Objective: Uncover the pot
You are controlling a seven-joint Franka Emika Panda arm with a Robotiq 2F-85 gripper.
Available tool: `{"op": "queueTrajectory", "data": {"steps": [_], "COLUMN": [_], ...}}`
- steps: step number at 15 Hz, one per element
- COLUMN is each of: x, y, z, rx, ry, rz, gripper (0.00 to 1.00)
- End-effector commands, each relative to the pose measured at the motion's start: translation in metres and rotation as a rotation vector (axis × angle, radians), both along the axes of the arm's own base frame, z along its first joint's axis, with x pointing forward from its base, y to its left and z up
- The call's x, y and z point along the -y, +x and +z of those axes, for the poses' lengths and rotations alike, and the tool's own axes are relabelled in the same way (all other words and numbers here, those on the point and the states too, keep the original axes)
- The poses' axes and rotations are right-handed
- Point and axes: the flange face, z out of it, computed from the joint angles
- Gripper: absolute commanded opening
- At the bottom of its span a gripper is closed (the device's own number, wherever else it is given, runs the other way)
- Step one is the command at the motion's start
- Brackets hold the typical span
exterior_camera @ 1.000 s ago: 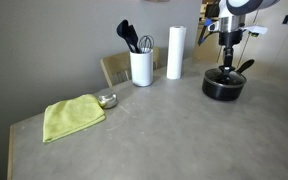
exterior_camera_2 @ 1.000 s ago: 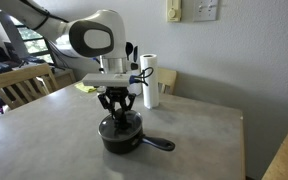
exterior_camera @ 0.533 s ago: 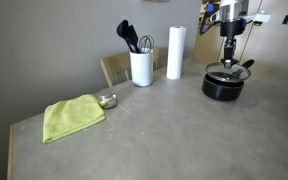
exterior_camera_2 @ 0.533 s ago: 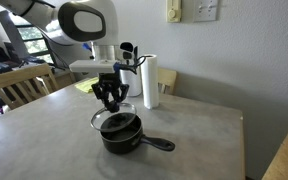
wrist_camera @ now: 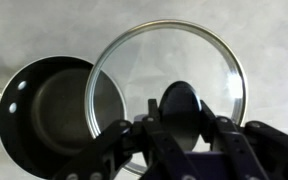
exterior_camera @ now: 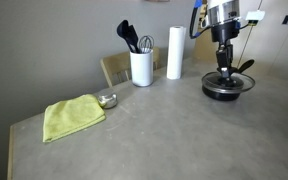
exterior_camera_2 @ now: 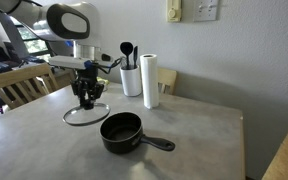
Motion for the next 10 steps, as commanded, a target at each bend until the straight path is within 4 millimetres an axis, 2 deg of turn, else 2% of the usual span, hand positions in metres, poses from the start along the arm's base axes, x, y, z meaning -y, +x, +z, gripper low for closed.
{"op": "queueTrajectory", "data": {"steps": [1,10], "x": [-0.044,-0.137], "y": [-0.002,0.023], "z": [-0.002,-0.085], "rx": [-0.049,0.005], "ry": [-0.004,-0.069], "rz": [-0.031,-0.422], "gripper": [0.15,0.15]}}
